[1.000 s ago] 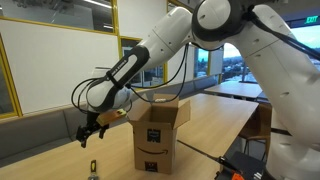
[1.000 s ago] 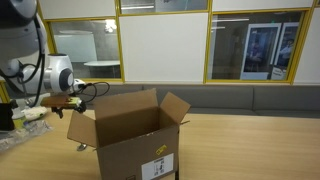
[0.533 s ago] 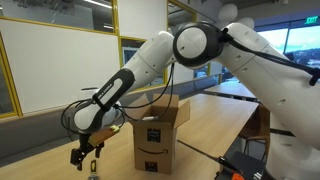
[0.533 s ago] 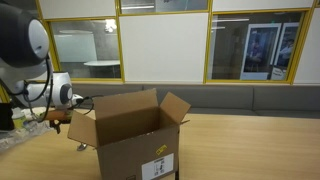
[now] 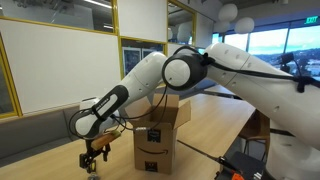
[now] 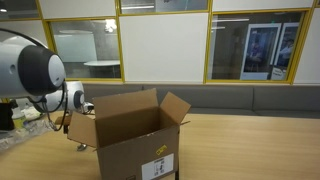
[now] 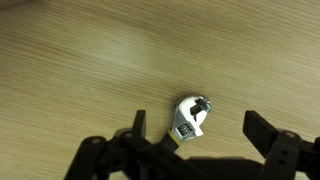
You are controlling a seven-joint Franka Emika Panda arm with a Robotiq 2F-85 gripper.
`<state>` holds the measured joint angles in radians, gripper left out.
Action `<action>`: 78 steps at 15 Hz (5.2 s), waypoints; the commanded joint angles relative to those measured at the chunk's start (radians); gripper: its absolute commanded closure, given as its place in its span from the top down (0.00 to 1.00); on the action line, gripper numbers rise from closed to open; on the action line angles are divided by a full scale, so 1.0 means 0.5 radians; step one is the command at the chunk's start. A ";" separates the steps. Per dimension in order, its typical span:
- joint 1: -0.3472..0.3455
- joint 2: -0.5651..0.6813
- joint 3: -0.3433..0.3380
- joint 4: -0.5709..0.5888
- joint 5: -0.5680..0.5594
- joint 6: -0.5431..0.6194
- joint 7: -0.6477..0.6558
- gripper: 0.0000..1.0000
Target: Pick up the masking tape, the green object and the shifting spanner from the table and put them in the carton box, then push the box to the left
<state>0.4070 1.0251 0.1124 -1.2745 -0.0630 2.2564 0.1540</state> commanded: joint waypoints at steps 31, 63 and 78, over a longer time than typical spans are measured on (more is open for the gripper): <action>0.143 0.860 -0.236 1.219 0.076 -0.198 0.515 1.00; 0.068 0.748 -0.263 1.175 0.088 -0.222 0.469 0.20; -0.094 0.073 -0.262 1.023 0.080 -0.503 0.099 0.19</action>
<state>0.3586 1.1716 -0.0186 -0.6954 -0.0170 2.0411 0.2239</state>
